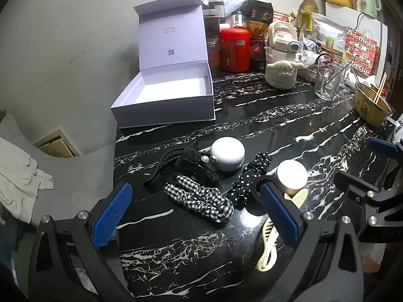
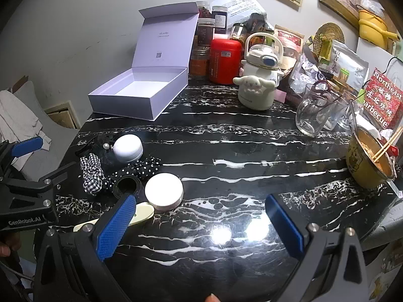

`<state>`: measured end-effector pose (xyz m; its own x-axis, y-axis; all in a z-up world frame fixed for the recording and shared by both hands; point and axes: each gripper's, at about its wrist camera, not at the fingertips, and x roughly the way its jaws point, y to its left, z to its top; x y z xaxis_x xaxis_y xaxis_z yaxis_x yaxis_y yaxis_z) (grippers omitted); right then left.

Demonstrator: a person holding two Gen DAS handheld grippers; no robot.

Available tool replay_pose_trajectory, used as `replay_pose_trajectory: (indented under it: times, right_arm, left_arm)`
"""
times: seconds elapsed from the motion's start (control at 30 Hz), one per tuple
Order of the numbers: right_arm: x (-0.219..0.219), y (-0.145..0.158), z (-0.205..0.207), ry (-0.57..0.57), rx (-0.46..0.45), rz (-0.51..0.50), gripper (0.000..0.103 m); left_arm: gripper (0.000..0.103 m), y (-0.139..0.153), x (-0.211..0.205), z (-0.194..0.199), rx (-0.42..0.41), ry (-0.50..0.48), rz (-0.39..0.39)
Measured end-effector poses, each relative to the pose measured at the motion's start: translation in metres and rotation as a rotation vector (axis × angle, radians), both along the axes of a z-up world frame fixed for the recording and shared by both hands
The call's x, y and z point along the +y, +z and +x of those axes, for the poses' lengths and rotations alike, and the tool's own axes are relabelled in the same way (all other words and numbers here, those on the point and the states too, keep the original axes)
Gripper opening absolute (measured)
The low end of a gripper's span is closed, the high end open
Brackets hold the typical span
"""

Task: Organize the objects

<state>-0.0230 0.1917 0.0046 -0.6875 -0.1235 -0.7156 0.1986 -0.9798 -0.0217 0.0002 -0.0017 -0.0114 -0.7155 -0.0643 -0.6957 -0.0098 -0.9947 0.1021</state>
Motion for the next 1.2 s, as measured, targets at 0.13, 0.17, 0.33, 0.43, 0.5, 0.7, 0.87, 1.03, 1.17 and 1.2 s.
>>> replay_pose_trajectory:
  times: [0.13,0.17,0.33,0.43,0.5,0.7,0.87,1.03,1.17,1.2]
  right_arm:
    - [0.002,-0.003,-0.003,-0.003,-0.015,-0.003,0.103]
    - [0.001,-0.003,-0.003,0.004,-0.009,-0.002,0.103]
    - [-0.003,-0.002,-0.002,0.025,0.002,0.009,0.103]
    - [-0.005,-0.005,-0.003,0.03,-0.015,0.001,0.103]
    - [-0.005,-0.006,-0.003,0.033,-0.019,0.001,0.103]
    - [-0.007,-0.006,-0.004,0.035,-0.016,0.008,0.103]
    - [-0.011,-0.011,-0.006,0.054,-0.033,0.009,0.103]
    - [-0.01,-0.012,-0.01,0.059,-0.037,0.01,0.103]
    - [-0.011,-0.014,-0.012,0.066,-0.041,0.009,0.103]
    - [-0.012,-0.015,-0.012,0.069,-0.042,0.009,0.103]
  left_arm:
    - [0.102,-0.003,-0.001,0.0,-0.009,0.004,0.012]
    - [0.102,-0.005,-0.001,0.0,-0.011,0.004,0.009]
    - [0.102,-0.008,-0.001,-0.003,-0.024,0.016,-0.002]
    - [0.102,-0.009,-0.001,-0.003,-0.026,0.012,0.004]
    - [0.102,-0.01,-0.001,-0.002,-0.026,0.008,0.014]
    - [0.102,-0.01,-0.002,-0.003,-0.031,0.012,0.014]
    - [0.102,-0.011,-0.003,-0.005,-0.033,0.021,-0.006]
    - [0.102,-0.012,-0.008,-0.005,-0.033,0.044,0.018]
    - [0.102,-0.013,-0.007,-0.005,-0.039,0.032,0.016]
    - [0.102,-0.014,-0.006,-0.005,-0.043,0.031,0.005]
